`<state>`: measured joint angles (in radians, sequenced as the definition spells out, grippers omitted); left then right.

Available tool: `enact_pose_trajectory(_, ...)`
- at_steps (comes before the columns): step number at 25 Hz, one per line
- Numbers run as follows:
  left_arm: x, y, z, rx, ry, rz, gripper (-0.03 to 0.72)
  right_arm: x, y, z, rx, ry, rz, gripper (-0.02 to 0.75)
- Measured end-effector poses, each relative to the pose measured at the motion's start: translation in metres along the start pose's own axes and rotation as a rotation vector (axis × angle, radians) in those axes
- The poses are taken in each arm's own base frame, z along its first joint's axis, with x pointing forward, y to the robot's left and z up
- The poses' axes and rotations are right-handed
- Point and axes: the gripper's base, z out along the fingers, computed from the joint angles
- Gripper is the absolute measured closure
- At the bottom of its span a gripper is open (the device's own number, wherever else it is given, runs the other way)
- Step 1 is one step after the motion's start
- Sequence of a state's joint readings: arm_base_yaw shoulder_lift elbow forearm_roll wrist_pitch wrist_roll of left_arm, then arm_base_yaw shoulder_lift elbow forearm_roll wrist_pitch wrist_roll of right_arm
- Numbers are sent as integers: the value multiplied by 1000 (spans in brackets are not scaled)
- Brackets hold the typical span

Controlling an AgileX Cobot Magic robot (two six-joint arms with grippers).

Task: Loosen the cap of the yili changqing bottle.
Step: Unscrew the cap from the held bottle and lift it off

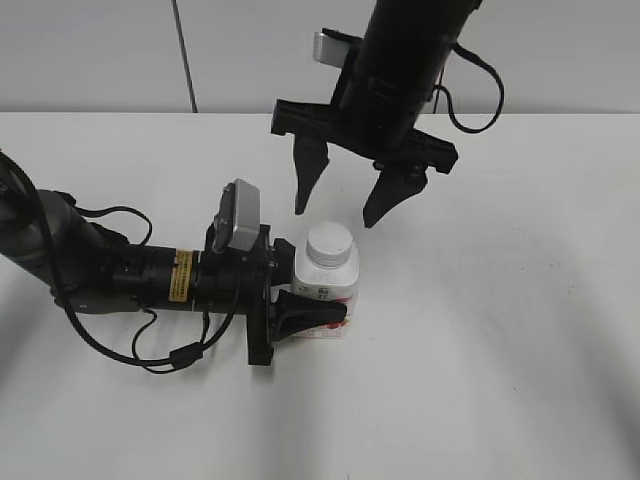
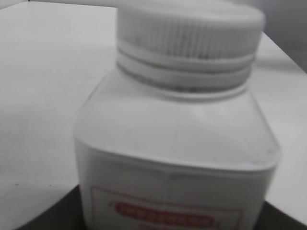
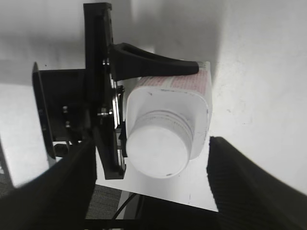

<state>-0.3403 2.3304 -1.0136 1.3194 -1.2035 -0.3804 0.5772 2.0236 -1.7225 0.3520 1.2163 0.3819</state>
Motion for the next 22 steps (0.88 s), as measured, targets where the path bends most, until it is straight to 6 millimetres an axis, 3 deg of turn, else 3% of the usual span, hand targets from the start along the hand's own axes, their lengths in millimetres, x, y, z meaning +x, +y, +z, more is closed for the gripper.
enact_pose_trajectory(7, 0, 0, 0, 0, 0, 0, 321, -4, -4, 20, 52, 28, 9, 174)
enact_pose_trajectory(22, 0, 0, 0, -1, 0, 0, 321, -2, -1, 28, 64, 44, 8, 174)
